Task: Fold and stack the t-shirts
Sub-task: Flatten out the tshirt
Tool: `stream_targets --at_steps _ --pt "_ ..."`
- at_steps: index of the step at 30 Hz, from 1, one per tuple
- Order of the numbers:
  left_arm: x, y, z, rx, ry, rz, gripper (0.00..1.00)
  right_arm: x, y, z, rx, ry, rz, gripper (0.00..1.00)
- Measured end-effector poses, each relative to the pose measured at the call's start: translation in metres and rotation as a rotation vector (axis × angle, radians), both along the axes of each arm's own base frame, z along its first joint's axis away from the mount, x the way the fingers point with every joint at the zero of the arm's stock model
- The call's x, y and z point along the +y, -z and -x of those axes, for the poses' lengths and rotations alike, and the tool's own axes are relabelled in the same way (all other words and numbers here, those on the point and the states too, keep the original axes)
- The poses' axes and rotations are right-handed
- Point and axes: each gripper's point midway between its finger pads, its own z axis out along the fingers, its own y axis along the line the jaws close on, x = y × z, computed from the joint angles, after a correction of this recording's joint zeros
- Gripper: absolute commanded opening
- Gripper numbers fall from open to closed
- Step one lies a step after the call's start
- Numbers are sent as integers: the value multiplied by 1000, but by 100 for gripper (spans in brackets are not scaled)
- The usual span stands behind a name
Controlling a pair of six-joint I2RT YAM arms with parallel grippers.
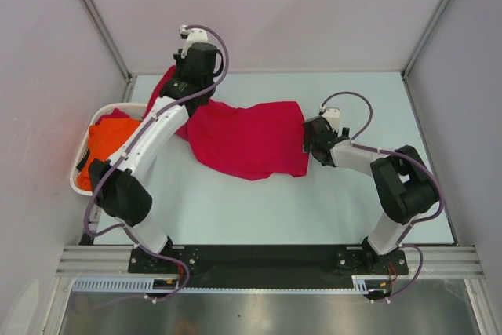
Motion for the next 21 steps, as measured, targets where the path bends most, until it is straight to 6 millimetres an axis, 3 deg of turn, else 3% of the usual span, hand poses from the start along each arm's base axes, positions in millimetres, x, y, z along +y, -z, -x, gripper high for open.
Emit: stream_targets --at_steps 2,5,9,13,17,21 --pt "-3 21 -3 48 5 -10 0 12 -4 -5 -16 -39 -29 100" --pt "-6 35 -7 76 6 -9 0 32 -9 -5 -23 -113 -57 98" --pt "-9 42 -14 95 3 -11 0 75 -34 5 -61 -279 -110 95" --pt "-14 35 -18 92 8 -1 0 100 -69 15 -139 -383 -158 91" --pt "-14 23 -5 72 16 26 0 104 -85 29 -189 -433 -136 91" --pt "-4 13 32 51 21 69 0 123 -70 55 -158 -515 -56 87"
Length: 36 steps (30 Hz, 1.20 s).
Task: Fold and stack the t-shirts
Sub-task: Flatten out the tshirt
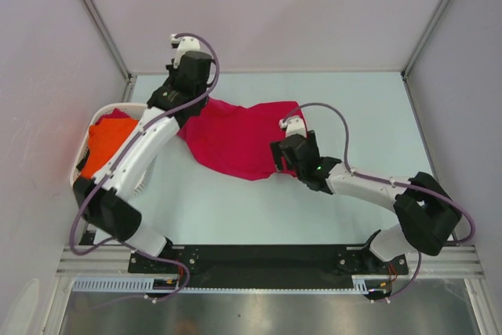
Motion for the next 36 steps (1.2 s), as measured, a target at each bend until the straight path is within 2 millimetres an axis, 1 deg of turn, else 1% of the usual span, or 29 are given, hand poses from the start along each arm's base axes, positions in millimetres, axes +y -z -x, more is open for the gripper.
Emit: stream_targets --at_steps 2,3,5,7,8,9,12,13,15,19,22,24,25,26,27,28,29,30,31,33,35,36 --pt "7 -2 17 -7 -6 18 0 8 15 8 18 -26 56 81" --pt "11 -2 25 -15 -11 30 0 11 26 13 38 -43 92 77" --pt "16 6 37 -7 -19 41 0 15 51 22 91 -75 163 78" --pt "18 18 41 18 -25 35 0 15 66 31 126 -96 216 82" --pt "19 27 43 36 -27 31 0 16 67 34 130 -104 226 83" --pt "19 38 44 61 -30 22 0 18 67 36 130 -114 231 87" --pt "19 64 48 125 -33 2 0 30 63 40 113 -151 224 87" --pt "19 70 48 140 -35 0 0 34 62 42 107 -165 224 87" --pt "18 76 48 156 -33 2 0 41 60 45 98 -188 228 87" --pt "16 79 47 160 -32 11 0 62 59 50 76 -234 245 87" --pt "15 82 46 166 -34 11 0 76 62 48 63 -242 268 84" --pt "14 86 44 174 -36 8 0 83 69 42 59 -226 302 76" --pt "14 88 44 179 -36 5 0 84 75 39 58 -215 325 69" --pt "14 90 43 184 -37 3 0 85 76 32 40 -189 342 62" --pt "14 91 43 187 -37 2 0 89 75 27 29 -178 353 43" --pt "13 92 42 191 -37 0 0 91 77 22 18 -165 365 20" --pt "13 93 42 192 -37 0 0 92 78 17 5 -148 382 3" --pt "13 93 42 192 -38 1 0 92 81 14 0 -140 402 0" --pt "13 93 42 190 -39 4 0 91 85 11 -5 -119 419 0" --pt "13 93 42 189 -38 6 0 89 85 4 -29 -77 440 0" --pt "13 92 43 190 -37 7 0 80 82 -3 -41 -37 455 0" --pt "13 91 43 189 -36 8 0 71 80 -9 -45 -4 468 0"
